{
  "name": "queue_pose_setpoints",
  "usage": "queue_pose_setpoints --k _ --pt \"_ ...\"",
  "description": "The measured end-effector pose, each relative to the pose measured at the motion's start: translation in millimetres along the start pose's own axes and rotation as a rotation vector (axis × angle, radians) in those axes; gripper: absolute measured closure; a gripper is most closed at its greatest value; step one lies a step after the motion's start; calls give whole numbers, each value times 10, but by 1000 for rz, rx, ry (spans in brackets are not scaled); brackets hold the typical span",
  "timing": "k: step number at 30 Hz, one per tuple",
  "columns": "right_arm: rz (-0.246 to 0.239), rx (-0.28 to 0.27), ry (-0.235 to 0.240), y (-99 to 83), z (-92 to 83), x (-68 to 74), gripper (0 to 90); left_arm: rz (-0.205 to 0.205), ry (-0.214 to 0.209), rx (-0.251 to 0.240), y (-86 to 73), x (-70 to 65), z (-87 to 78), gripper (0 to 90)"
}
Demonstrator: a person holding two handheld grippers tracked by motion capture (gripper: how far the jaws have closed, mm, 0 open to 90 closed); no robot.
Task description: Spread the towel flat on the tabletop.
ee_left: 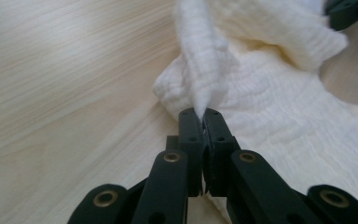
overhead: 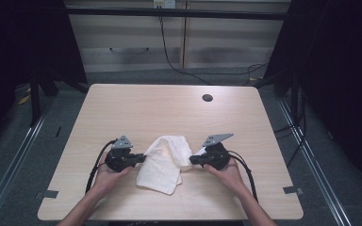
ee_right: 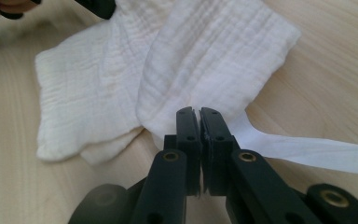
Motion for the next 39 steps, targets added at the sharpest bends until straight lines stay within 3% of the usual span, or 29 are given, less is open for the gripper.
queue_pose_setpoints --k 4,7,9,13,15,18,23,26,29,32,35,39 --pt "0 -54 -15 -36 -128 45 874 -39 18 -10 -23 132 18 883" --pt "-12 -50 -26 -46 -164 81 874 -2 43 18 4 200 65 883" --pt "-11 -58 -22 -34 -195 92 874 -20 34 -4 58 248 69 883" --pt "5 -80 -20 -30 -221 55 874 -18 57 -4 78 305 144 876" --pt "28 -95 -21 -51 -215 10 874 -35 53 -13 76 306 150 807" --pt "38 -98 -28 -66 -227 -21 874 -26 46 -29 99 258 51 709" --pt "44 -110 -38 -64 -277 -45 874 -7 6 -99 131 44 -248 683" --pt "49 -115 -41 -59 -286 -50 873 39 -30 -108 130 -198 -353 669" --pt "47 -116 -46 -52 -286 -48 873 87 -98 -87 65 -427 -340 668" --pt "45 -114 -47 -50 -287 -52 872 94 -141 -34 -90 -569 -256 667" --pt "54 -113 -54 -59 -285 -74 869 93 -151 21 -235 -636 -171 625" --pt "66 -114 -57 -79 -285 -94 869 124 -172 19 -273 -707 -156 608"
Point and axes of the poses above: each handheld gripper's, and its own axes: z roughly forward along the jaws, y roughly out of its top, x roughly to its left, the point moved 5 cm from there along z, roughly forward along the jaws, and after that the axes turned 4 degrees about z, right-handed, at the moved point
